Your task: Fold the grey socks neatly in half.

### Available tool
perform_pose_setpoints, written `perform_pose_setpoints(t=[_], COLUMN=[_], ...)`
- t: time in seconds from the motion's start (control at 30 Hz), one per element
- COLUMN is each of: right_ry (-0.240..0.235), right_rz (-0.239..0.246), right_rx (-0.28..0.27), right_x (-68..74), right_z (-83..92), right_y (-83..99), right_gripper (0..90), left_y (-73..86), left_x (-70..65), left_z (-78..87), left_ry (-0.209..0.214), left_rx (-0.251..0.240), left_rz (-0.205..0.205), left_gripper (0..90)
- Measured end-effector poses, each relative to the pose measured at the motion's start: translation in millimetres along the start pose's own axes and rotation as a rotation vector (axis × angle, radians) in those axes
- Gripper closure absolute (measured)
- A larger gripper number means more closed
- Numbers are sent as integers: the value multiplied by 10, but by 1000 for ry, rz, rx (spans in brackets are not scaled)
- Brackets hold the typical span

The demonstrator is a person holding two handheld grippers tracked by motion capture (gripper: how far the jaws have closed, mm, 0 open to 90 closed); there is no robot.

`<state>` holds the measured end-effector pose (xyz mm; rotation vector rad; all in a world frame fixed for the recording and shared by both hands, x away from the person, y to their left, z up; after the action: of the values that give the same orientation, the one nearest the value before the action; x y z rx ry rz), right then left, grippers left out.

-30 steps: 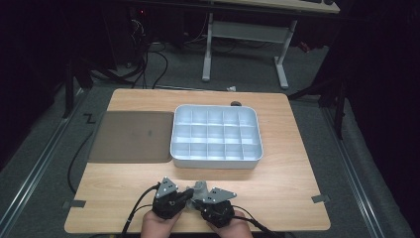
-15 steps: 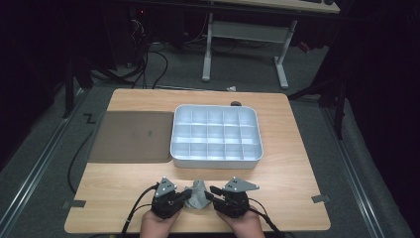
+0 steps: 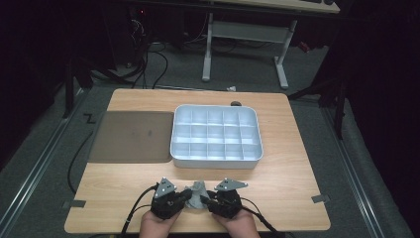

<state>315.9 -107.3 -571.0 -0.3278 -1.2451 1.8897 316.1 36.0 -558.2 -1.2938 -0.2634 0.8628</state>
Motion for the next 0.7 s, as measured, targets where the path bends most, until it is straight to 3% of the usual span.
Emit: perform_pose_setpoints(t=[0.1,0.17,0.27,0.47,0.7], right_ry=[2,1,8,2,30], right_rz=[24,29,41,25,28], right_rx=[-8,-8,-4,-26,-60], right_x=[20,18,14,-30,-56], right_z=[7,18,62,249,444], right_y=[0,1,3,30,19], right_gripper=[767,789,800,807,810], left_y=[-38,2,112,141,125], left_x=[-193,-236,-212,-284,-401], left_z=[39,14,-77,-172,-335], left_ry=[24,20,11,13,31], left_rx=[-21,8,60,74,90], left_rz=[-92,-120,-110,-116,-107], left_gripper=[791,820,858,890,900])
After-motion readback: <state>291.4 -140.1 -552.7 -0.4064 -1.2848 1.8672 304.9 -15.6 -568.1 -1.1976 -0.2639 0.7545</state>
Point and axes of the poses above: each handheld gripper's, and its own axes: z roughly backward along the jaws, y roughly out of its underside, x roughly to its left, the point moved 6 cm from there along -z, roughly forward along the jaws, and after that the axes turned 14 degrees about -x, right-handed, at the moved point
